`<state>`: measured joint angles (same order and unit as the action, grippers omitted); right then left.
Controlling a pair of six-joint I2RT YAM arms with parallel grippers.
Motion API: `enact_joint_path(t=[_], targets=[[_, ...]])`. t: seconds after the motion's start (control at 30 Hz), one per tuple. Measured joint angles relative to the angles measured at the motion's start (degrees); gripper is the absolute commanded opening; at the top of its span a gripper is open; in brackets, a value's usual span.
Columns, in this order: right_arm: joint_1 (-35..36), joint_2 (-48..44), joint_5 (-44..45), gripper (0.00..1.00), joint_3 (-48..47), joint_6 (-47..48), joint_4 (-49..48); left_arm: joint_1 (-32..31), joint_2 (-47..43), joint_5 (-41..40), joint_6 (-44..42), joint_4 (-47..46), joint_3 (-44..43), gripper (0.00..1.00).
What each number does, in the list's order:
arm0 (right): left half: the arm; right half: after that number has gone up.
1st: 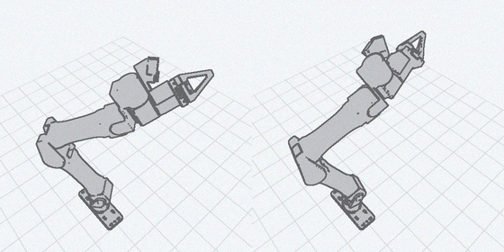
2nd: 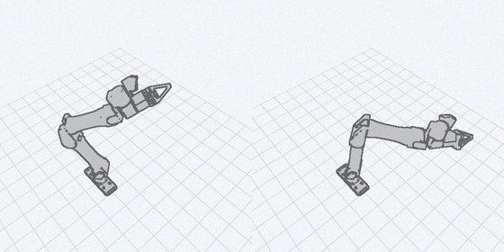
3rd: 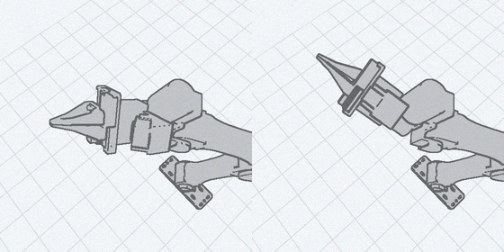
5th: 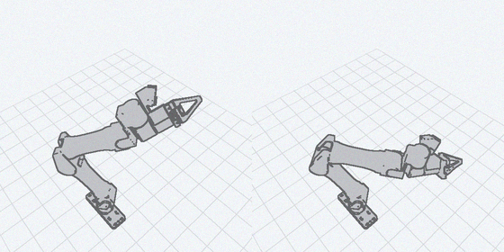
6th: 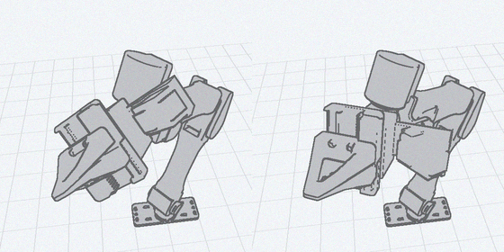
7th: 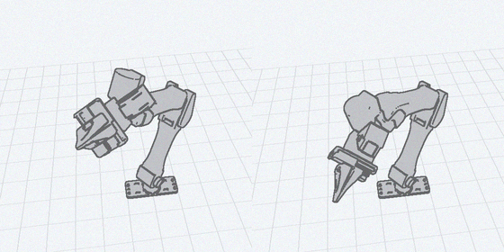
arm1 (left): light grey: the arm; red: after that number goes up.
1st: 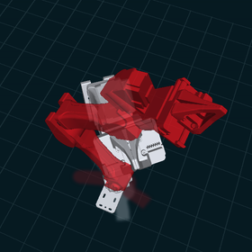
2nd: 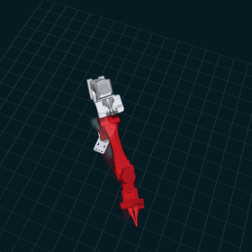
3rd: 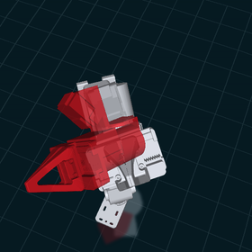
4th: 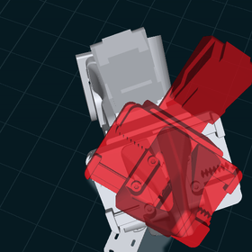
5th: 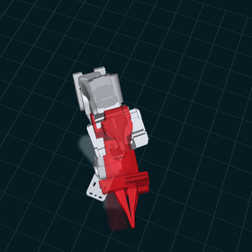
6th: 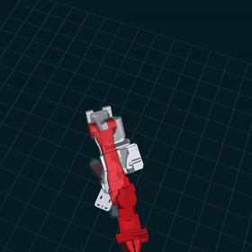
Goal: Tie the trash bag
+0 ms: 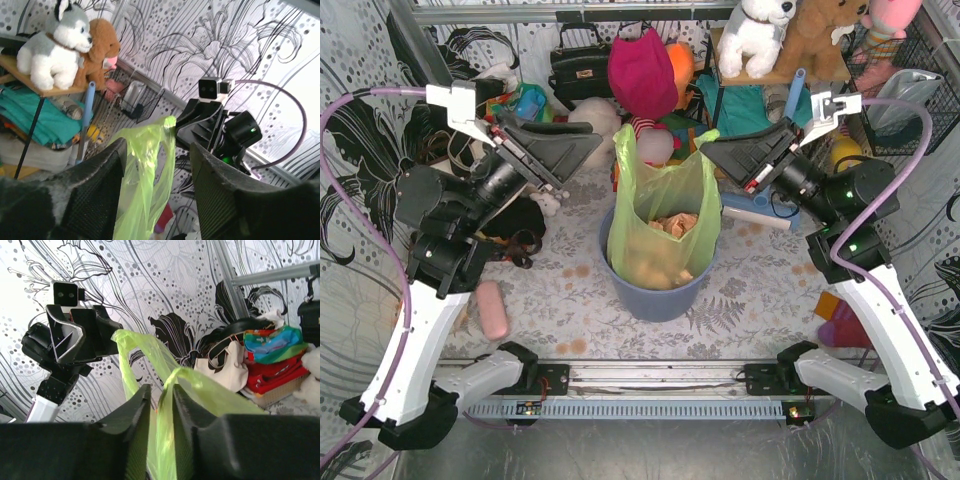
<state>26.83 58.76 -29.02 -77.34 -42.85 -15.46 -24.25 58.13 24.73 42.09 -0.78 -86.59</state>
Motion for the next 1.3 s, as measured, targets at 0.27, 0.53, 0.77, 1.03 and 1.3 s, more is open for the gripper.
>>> enact_joint_path(t=[0.27,0.53,0.77,1.03,1.3], targets=[[0.00,-2.19,0.07,0.50,3.67,0.28,2.75,0.00,0.76,5.53,-4.68,5.51,0.20,0.73],[0.00,-3.63,0.09,0.55,3.76,0.33,3.91,0.00,5.90,17.97,-4.72,3.10,1.03,0.73],[0.00,-3.93,0.04,0.65,3.76,0.50,3.96,0.00,8.17,25.94,-2.19,-3.02,2.71,0.72],[0.00,-0.98,-0.72,0.72,3.63,0.44,3.91,0.00,10.91,30.73,5.31,-16.48,3.87,0.73],[0.00,6.38,-4.46,0.62,-0.74,-3.06,-0.22,0.00,14.51,30.97,8.41,-20.92,0.42,0.72]])
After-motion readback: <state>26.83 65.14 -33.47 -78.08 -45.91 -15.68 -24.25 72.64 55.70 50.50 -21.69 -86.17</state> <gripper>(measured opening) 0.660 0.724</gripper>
